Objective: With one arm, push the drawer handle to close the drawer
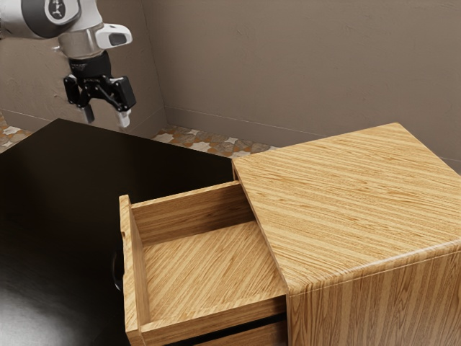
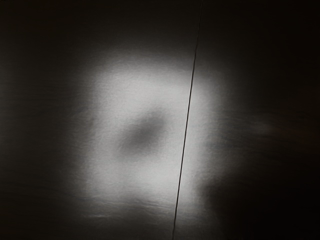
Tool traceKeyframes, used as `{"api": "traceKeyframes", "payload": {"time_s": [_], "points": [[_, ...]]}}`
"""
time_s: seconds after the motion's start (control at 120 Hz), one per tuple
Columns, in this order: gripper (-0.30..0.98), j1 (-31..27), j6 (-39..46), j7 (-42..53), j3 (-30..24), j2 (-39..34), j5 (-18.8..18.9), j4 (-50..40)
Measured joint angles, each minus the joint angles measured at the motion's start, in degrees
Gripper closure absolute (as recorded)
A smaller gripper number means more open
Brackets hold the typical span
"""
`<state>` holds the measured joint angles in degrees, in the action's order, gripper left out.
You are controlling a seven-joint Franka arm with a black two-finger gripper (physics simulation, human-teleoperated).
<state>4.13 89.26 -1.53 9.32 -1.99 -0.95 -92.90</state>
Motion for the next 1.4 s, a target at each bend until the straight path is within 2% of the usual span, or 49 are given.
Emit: {"api": "traceKeyframes", "payload": {"time_s": [0.092, 0.133, 0.208, 0.258, 0.358, 0.433, 0.5, 0.675, 0.833, 0.958, 1.108, 1.333, 1.4], "points": [[0.00, 1.2, 0.1, -0.1, 0.0, -0.5, -0.1, -0.5], [0.00, 1.9, 0.8, -0.2, 0.0, -3.7, -0.1, -4.9], [0.00, 1.4, 3.8, -0.2, -0.1, -13.8, 0.3, -18.7], [0.00, 1.2, 5.4, -0.3, -0.2, -22.3, 1.9, -27.9], [0.01, 1.2, 8.8, -0.3, -0.7, -43.4, 5.0, -46.1], [0.02, 1.1, 8.8, 0.1, -3.2, -54.7, 6.1, -53.5], [0.03, 1.2, 8.0, 1.3, -5.7, -59.5, 6.4, -57.6], [0.11, 7.4, 9.8, 5.2, -6.6, -62.6, 6.7, -62.6], [0.18, 9.7, 14.7, 7.8, -5.5, -57.0, 7.1, -62.5], [0.23, 12.6, 16.3, 9.5, -5.2, -56.9, 7.2, -62.7], [0.25, 17.2, 17.4, 11.2, -4.6, -56.2, 7.2, -62.5], [0.26, 19.8, 19.3, 13.0, -4.1, -52.9, 7.2, -61.2], [0.26, 20.3, 19.4, 13.4, -4.5, -54.4, 7.0, -61.5]]}}
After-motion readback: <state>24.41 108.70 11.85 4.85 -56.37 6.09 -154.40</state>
